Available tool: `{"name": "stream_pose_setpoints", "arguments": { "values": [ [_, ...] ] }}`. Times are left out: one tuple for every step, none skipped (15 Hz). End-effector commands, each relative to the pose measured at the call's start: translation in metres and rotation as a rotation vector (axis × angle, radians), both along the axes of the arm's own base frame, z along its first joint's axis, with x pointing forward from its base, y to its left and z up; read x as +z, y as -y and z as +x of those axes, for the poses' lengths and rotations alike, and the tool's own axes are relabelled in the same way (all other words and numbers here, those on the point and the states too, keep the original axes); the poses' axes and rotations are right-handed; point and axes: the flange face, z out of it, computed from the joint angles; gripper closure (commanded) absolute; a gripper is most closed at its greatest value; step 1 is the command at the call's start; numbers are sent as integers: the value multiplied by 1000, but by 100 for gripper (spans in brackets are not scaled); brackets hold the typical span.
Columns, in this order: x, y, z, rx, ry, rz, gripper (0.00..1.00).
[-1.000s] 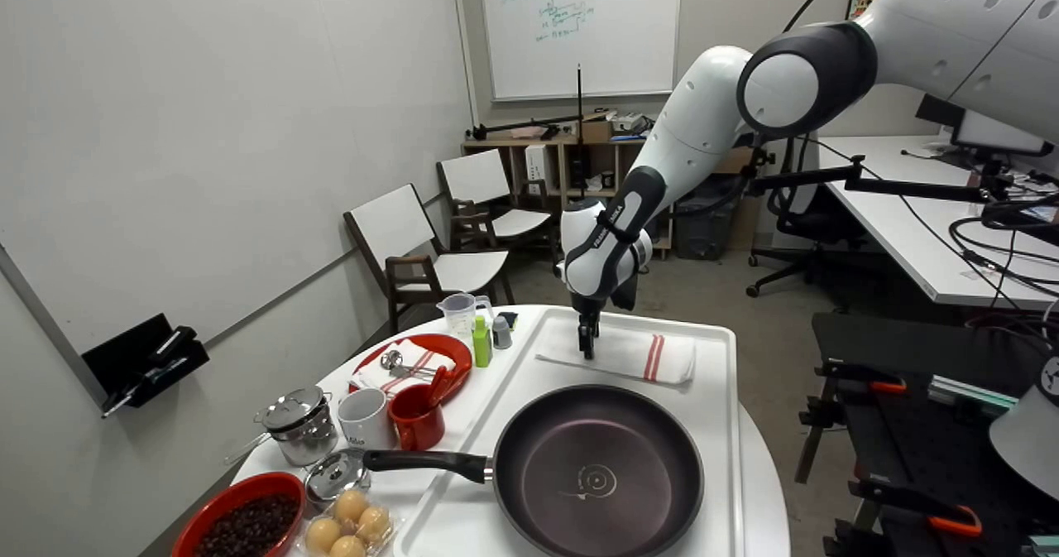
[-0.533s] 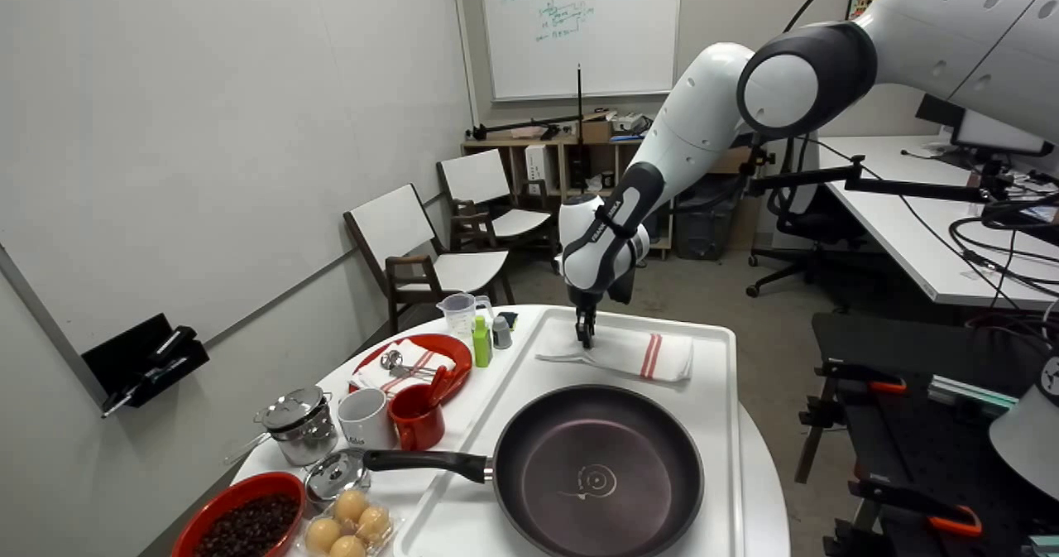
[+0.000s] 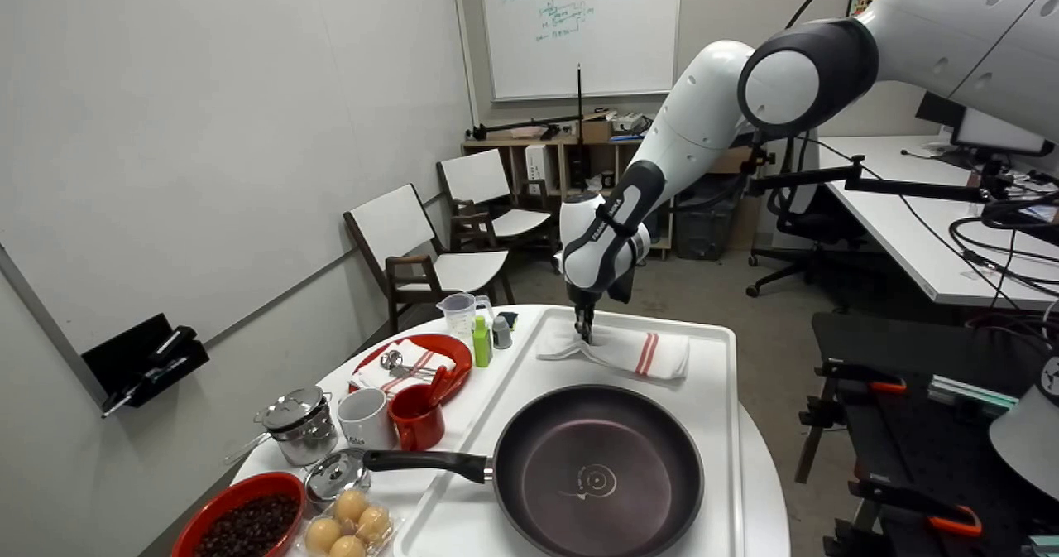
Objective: Use the tissue to wipe the pan
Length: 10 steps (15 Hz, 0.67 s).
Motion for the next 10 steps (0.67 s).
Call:
{"name": "stream_pose_setpoints", "arguments": {
  "values": [
    [15, -2, -10, 33, 44, -6, 95],
    [21, -2, -14, 39, 59, -15, 95],
    [26, -2, -18, 51, 76, -19, 95],
    [33, -2, -24, 60, 90, -30, 95],
    [41, -3, -30, 72, 107, -43, 95],
    [48, -4, -36, 82, 123, -50, 95],
    [56, -5, -42, 92, 141, -60, 95],
    [64, -7, -48, 105, 159, -70, 95],
    [71, -10, -54, 116, 174, -80, 95],
    [77, -12, -57, 133, 187, -89, 95]
  ]
}}
